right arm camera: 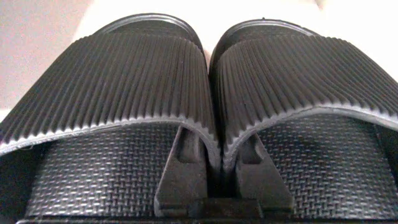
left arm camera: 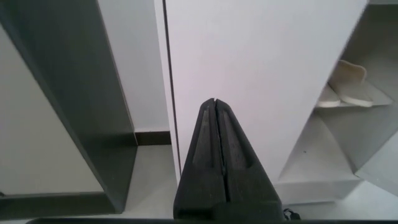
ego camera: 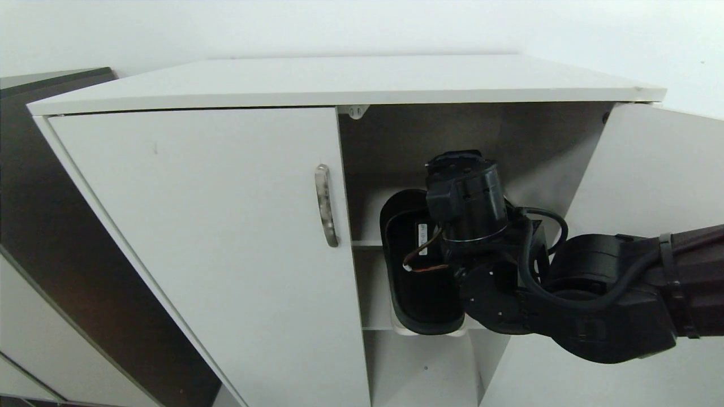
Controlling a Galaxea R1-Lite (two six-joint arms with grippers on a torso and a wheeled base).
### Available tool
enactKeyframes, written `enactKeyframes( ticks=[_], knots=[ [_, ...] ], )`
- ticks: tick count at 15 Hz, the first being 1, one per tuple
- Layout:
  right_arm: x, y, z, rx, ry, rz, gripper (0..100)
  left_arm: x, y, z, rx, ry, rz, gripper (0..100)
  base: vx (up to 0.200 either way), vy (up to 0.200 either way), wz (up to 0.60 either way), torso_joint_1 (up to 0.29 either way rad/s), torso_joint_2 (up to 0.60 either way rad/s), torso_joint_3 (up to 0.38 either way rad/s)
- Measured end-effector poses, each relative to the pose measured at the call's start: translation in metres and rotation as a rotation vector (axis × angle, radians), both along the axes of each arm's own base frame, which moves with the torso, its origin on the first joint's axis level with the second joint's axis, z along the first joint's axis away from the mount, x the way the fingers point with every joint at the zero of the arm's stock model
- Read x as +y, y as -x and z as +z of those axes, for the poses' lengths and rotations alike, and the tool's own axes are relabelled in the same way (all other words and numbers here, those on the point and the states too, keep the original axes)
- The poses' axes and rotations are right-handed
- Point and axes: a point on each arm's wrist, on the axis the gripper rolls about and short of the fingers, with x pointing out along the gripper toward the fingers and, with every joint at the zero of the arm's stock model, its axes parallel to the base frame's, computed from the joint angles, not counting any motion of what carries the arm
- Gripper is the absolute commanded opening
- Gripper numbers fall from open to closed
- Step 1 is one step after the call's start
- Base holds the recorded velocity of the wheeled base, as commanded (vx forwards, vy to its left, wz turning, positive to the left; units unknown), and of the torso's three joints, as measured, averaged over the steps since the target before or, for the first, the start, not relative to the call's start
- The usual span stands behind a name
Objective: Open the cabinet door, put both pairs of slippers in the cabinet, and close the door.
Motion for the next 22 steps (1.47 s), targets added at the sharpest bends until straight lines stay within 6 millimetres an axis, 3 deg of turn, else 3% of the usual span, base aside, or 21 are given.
enactKeyframes(
  ticks=[7, 16, 22],
  knots=[
    [0.001, -0.016, 0.003, -0.006, -0.035, 0.034, 0, 0.0, 0.0, 0.0, 0.0, 0.002, 0.0, 0, 0.0, 0.0, 0.0, 0.0, 0.0, 0.0],
    [0.004, -0.082, 0.007, -0.028, -0.022, -0.03, 0, 0.0, 0.0, 0.0, 0.0, 0.003, 0.0, 0, 0.0, 0.0, 0.0, 0.0, 0.0, 0.0],
    [0.003, -0.1, 0.011, -0.039, -0.043, -0.027, 0, 0.0, 0.0, 0.0, 0.0, 0.003, 0.001, 0, 0.0, 0.0, 0.0, 0.0, 0.0, 0.0]
  ],
)
